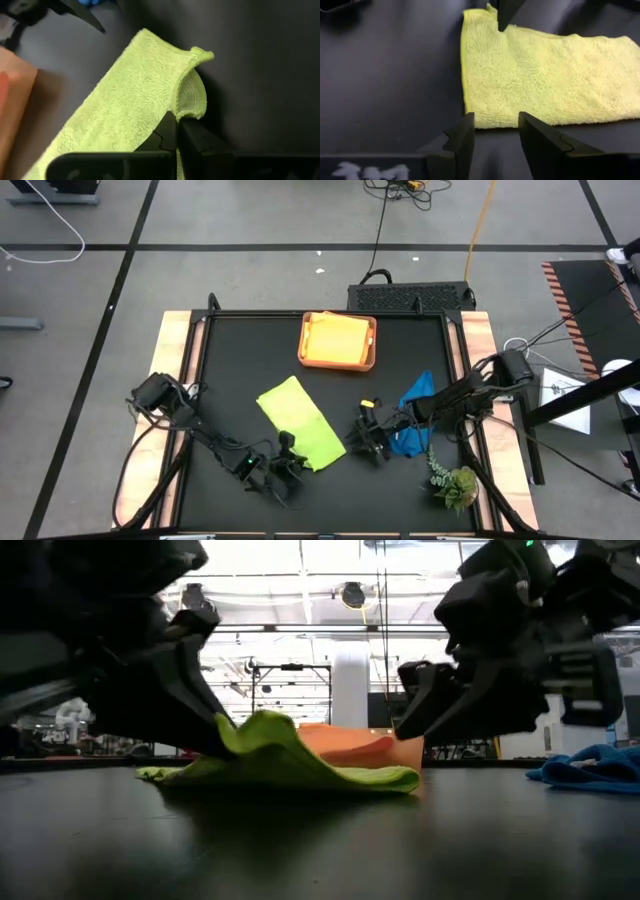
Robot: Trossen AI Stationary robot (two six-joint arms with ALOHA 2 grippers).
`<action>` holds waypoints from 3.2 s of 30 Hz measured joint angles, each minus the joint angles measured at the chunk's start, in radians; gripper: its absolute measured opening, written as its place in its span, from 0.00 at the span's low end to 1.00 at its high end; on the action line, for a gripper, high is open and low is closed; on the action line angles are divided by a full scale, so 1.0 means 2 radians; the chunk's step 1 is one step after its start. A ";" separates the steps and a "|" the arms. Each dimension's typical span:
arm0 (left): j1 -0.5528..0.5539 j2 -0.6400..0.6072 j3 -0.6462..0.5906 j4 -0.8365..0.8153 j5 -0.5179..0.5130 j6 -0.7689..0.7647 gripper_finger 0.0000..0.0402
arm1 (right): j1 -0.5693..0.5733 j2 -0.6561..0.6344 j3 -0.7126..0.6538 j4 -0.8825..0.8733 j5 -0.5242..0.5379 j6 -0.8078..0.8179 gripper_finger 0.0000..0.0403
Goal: Fold microfiber towels
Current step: Fold the green towel
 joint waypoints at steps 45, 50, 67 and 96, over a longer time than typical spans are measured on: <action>-0.042 -0.013 -0.157 0.341 -0.151 -0.166 0.00 | 0.045 0.149 0.025 0.206 0.025 -0.083 0.60; -0.042 -0.013 -0.157 0.354 -0.153 -0.162 0.00 | 0.043 0.149 0.025 0.207 0.028 -0.055 0.58; -0.042 -0.013 -0.157 0.356 -0.118 -0.145 0.00 | 0.048 0.149 0.025 0.208 0.026 -0.015 0.03; -0.104 -0.123 -0.145 0.160 -0.065 -0.206 0.00 | 0.095 0.042 0.073 0.098 0.092 0.004 0.00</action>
